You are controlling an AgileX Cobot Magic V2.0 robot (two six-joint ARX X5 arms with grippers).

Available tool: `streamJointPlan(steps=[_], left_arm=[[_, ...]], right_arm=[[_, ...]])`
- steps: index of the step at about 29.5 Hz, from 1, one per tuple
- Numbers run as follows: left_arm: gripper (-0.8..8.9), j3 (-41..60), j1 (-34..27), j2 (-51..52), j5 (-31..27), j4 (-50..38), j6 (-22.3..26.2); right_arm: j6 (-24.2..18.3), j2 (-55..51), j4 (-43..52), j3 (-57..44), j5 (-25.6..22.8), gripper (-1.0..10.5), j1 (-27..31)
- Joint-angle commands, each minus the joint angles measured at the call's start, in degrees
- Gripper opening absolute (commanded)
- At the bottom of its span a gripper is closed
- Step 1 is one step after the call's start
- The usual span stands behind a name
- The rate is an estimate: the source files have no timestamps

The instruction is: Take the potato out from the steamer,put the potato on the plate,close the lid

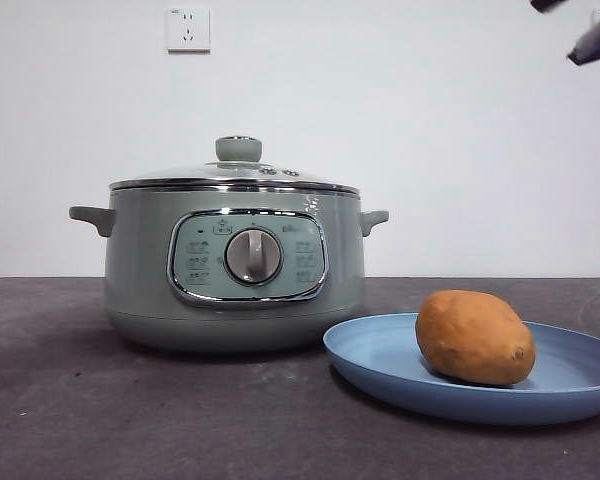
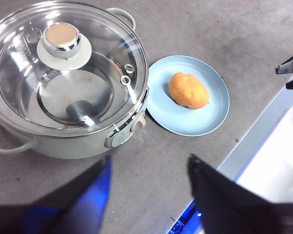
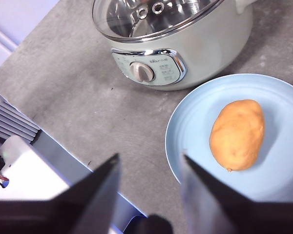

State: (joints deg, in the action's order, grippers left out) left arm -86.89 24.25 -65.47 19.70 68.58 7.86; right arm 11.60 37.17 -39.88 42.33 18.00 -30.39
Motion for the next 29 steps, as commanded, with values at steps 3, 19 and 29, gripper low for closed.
streamJointPlan(steps=[3,19,29], left_arm=[[-0.04,0.13,0.17,0.00,0.04,0.04,-0.37],[-0.04,0.13,0.17,0.00,0.00,0.04,-0.35],[-0.04,3.10,-3.89,5.05,-6.08,-22.86,-0.15]], right_arm=[[0.35,-0.07,0.33,0.50,-0.24,0.0,-0.09],[0.35,-0.07,0.35,0.50,-0.33,0.0,-0.09],[0.35,-0.07,0.28,0.50,-0.31,0.0,-0.09]])
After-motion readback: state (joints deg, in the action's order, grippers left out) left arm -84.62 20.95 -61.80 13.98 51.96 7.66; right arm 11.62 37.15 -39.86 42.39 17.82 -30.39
